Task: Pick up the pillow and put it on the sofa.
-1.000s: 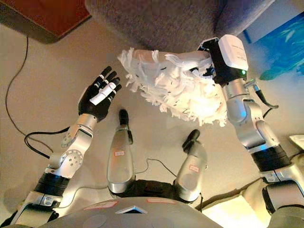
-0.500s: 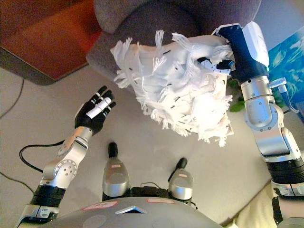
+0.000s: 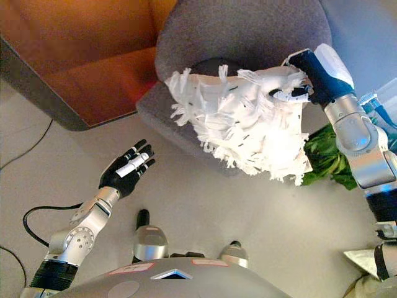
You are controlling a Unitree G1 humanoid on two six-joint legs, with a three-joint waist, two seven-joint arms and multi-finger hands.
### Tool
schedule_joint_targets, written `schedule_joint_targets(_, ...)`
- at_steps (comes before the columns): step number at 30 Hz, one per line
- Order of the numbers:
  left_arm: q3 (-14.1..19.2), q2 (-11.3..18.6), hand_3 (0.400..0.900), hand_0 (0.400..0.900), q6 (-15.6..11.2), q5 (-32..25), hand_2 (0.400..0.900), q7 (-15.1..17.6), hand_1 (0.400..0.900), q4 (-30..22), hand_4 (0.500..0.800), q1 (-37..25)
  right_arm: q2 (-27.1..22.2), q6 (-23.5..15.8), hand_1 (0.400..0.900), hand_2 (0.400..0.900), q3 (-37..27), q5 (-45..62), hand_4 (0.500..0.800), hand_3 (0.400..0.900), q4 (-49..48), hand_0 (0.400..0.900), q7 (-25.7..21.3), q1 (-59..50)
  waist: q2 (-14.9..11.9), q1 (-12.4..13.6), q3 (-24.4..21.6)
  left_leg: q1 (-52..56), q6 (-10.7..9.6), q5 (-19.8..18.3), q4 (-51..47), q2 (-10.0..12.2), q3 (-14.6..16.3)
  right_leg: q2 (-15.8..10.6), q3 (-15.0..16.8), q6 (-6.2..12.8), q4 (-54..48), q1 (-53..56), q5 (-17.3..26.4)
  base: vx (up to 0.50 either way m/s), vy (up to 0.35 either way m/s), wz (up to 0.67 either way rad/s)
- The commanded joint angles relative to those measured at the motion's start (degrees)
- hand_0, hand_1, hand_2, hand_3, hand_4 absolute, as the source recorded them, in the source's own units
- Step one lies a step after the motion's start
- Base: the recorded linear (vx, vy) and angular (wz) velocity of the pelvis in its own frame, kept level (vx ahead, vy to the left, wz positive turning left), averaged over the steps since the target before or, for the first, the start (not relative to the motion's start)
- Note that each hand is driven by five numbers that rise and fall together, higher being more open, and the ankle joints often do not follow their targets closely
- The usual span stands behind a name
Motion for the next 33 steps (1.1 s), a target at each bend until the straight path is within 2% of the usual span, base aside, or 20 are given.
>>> schedule_joint_targets(1, 2.1, 4.4, 0.9, 0.9, -1.5, 0.1, 0.9, -4.8, 0.9, -6.9, 0.8, -2.7, -6.3, -6.0, 0.4, 0.4, 0.7, 4.5, 0.5, 0.4, 6.0, 0.4, -4.6, -20.3, -2.6, 4.4, -3.6, 2.6, 5.4, -1.0, -3.1, 0.1, 0.4, -2.7, -2.5, 0.42, -1.6, -2.9, 11.2, 0.09, -0.09, 0.17)
schedule_joint_targets(7, 3.9, 6.5, 0.9, 0.9, 0.1, 0.4, 0.9, -6.9, 0.9, -8.5, 0.8, -2.4, -7.7, -4.7, 0.4, 0.4, 8.3, 5.9, 0.5, 0.4, 17.0, 0.4, -5.1, -29.5, -3.5, 7.4, -3.0, 1.6, 5.4, -0.9, -3.5, -0.1, -1.6, -2.2, -4.6, 0.42, -2.1, -1.9, 11.1, 0.1, -0.064, 0.19)
schedule_joint_targets(11, 4.3, 7.7, 0.9, 0.9, 0.9, 0.2, 0.9, -7.8, 0.9, -8.5, 0.8, -2.9, -7.3, -2.1, 0.4, 0.4, 12.3, 4.8, 0.5, 0.4, 23.2, 0.4, -6.9, -34.9, -3.7, 9.3, -2.5, 0.8, 5.4, -0.9, -3.5, -0.5, -3.1, -2.0, -5.4, 0.42, -2.4, -1.4, 11.1, 0.09, -0.051, 0.15)
schedule_joint_targets(13, 4.5, 8.1, 0.9, 0.9, 1.3, 0.3, 0.9, -8.4, 0.9, -8.4, 0.8, -3.1, -6.7, -0.6, 0.4, 0.4, 14.8, 3.1, 0.5, 0.4, 26.3, 0.4, -6.2, -37.4, -3.3, 10.3, -2.5, 1.1, 4.9, -1.9, -3.6, 0.2, -4.0, -1.2, -5.1, 0.42, -2.6, -0.7, 10.3, 0.13, -0.054, 0.09)
schedule_joint_targets(15, 4.6, 8.4, 0.9, 0.9, 1.5, 0.3, 0.9, -8.7, 0.9, -8.8, 0.8, -3.1, -6.6, 2.3, 0.408, 0.408, 17.3, 2.7, 0.505, 0.408, 28.5, 0.408, -7.7, -39.9, -3.3, 11.2, -2.3, 0.7, 4.9, -1.8, -3.5, 0.2, -4.5, -1.2, -5.7, 0.42, -3.0, -0.3, 9.9, 0.05, -0.02, 0.08)
schedule_joint_targets(16, 4.6, 8.5, 0.9, 0.9, 1.6, 0.1, 0.9, -8.5, 0.9, -9.0, 0.8, -3.2, -6.4, 2.9, 0.847, 0.847, 17.8, 2.3, 0.768, 0.847, 29.0, 0.847, -8.5, -40.7, -3.2, 11.4, -2.1, 0.6, 4.9, -1.7, -3.5, 0.3, -4.6, -1.2, -5.8, 0.42, -3.1, -0.2, 9.9, 0.03, -0.031, 0.08)
schedule_joint_targets(17, 4.6, 8.8, 0.9, 0.9, 1.7, 0.0, 0.9, -8.6, 0.9, -9.1, 0.8, -3.4, -5.8, 4.7, 0.9, 0.9, 18.1, 3.0, 0.8, 0.9, 30.2, 0.9, -9.6, -41.8, -3.2, 11.8, -1.8, 0.3, 4.9, -1.7, -3.5, 0.4, -4.8, -1.2, -6.1, 0.42, -3.2, -0.1, 9.8, 0.02, -0.037, 0.08)
schedule_joint_targets(21, 4.5, 9.4, 0.9, 0.9, 2.0, 0.1, 0.9, -9.1, 0.9, -9.6, 0.8, -4.1, -4.5, 6.8, 0.9, 0.9, 18.0, 2.1, 0.8, 0.9, 33.6, 0.9, -13.8, -44.0, -3.1, 12.7, -1.4, -0.3, 4.8, -1.6, -3.5, 0.7, -5.2, -1.2, -6.7, 0.42, -3.4, 0.3, 9.9, 0.01, -0.018, 0.07)
schedule_joint_targets(26, 4.3, 9.5, 0.9, 0.9, 1.8, -0.3, 0.9, -8.5, 0.9, -10.5, 0.8, -3.6, -4.8, 8.2, 0.9, 0.9, 16.7, 4.0, 0.8, 0.9, 33.1, 0.9, -16.7, -42.8, -2.7, 12.5, -1.8, 0.3, 5.1, -1.8, -3.5, 0.7, -5.0, -1.5, -6.8, 0.42, -3.3, 1.0, 10.5, 0.01, 0.009, 0.01)
schedule_joint_targets(33, 2.5, 9.4, 0.9, 0.9, 0.2, 0.4, 0.9, -8.8, 0.9, -9.9, 0.8, -4.3, -2.4, 5.6, 0.9, 0.9, 9.8, 6.8, 0.8, 0.9, 28.7, 0.9, -21.5, -36.8, -2.0, 10.3, -2.6, 1.6, 6.3, -1.6, -3.5, -0.3, -3.3, -3.2, -6.4, 0.42, -1.8, 0.2, 12.1, -0.03, 0.046, -0.09)
